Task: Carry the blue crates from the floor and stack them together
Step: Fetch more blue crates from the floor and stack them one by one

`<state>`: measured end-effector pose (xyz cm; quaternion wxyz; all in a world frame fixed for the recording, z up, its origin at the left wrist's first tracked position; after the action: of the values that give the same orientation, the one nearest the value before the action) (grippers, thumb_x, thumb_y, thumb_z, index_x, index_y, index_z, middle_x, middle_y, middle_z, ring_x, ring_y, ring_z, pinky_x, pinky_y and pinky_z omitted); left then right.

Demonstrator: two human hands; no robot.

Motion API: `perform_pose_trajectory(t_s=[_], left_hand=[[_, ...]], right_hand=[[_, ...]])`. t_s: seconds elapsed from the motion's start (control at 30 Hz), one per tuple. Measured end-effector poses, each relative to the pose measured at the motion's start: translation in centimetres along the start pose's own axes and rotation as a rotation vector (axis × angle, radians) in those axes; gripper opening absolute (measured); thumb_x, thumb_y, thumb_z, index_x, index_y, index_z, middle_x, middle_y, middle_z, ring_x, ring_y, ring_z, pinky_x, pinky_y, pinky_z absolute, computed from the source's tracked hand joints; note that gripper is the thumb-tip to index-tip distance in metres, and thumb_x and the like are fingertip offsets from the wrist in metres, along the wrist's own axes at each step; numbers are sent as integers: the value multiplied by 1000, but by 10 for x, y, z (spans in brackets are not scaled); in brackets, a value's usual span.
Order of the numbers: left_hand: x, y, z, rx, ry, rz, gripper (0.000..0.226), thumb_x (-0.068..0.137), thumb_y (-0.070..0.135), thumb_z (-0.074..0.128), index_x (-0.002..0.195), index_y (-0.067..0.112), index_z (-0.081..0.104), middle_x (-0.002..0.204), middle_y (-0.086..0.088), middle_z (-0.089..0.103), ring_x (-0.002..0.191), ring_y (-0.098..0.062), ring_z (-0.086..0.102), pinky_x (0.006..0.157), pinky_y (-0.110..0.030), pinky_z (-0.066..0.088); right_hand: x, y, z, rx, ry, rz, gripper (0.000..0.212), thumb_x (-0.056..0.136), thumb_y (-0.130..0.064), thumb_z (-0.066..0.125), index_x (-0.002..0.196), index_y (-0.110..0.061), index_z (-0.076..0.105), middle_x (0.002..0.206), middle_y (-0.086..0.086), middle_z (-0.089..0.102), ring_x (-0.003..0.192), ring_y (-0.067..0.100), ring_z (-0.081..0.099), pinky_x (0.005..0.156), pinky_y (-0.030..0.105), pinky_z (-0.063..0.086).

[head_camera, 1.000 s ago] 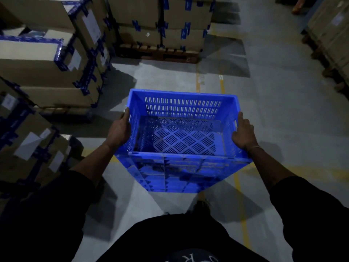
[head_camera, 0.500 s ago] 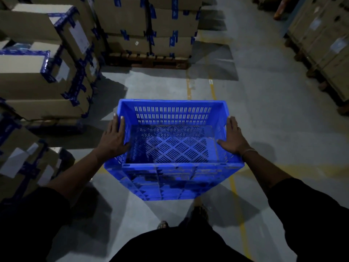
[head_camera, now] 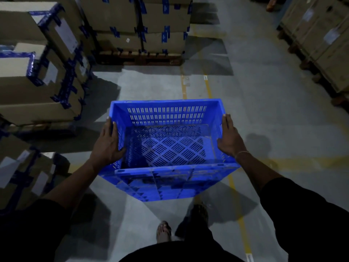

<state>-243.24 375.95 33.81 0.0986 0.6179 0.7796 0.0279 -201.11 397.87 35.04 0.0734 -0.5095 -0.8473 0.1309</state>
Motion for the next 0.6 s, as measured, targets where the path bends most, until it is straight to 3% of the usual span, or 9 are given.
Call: perform_pose_trajectory(t_s=[0.13, 0.27, 0.47, 0.6], left_hand=[[0, -2, 0, 7, -11, 4, 120, 76, 72, 50, 155, -11, 13, 163, -32, -5, 149, -52, 11, 115, -57, 32], [-7, 0, -1, 48, -25, -26, 129, 69, 81, 38, 155, -10, 11, 162, -36, -4, 151, -50, -1, 123, -56, 16], [-25, 19, 0, 51, -33, -19, 121, 71, 81, 32, 161, 6, 5, 164, -29, -6, 153, -42, -11, 123, -57, 5], [-38, 51, 0, -71, 4, 29, 114, 76, 78, 33, 161, 7, 6, 165, -26, -7, 153, -42, -12, 124, -53, 0]], right_hand=[[-1, -4, -2, -14, -17, -2, 105, 83, -23, 66, 158, -14, -7, 166, 3, -12, 106, 44, 50, 70, 45, 49], [-9, -8, -5, -6, -49, -17, 108, 83, -25, 69, 158, -13, -8, 166, 6, -13, 119, 46, 45, 74, 44, 43], [-40, -10, -2, 18, -101, 9, 106, 86, -32, 70, 157, -9, -6, 165, 10, -13, 137, 46, 34, 96, 49, 41], [-70, -10, -3, 108, -128, 72, 94, 95, -32, 61, 157, -9, -5, 166, 7, -14, 151, 33, 14, 112, 46, 29]])
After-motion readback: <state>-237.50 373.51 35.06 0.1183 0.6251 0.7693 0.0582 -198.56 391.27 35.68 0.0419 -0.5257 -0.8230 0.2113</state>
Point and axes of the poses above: each hand's wrist, its own x-axis towards the middle knuckle, its own z-axis out of the palm, y = z × x, the point moved 9 cm from there along x, towards the middle knuckle
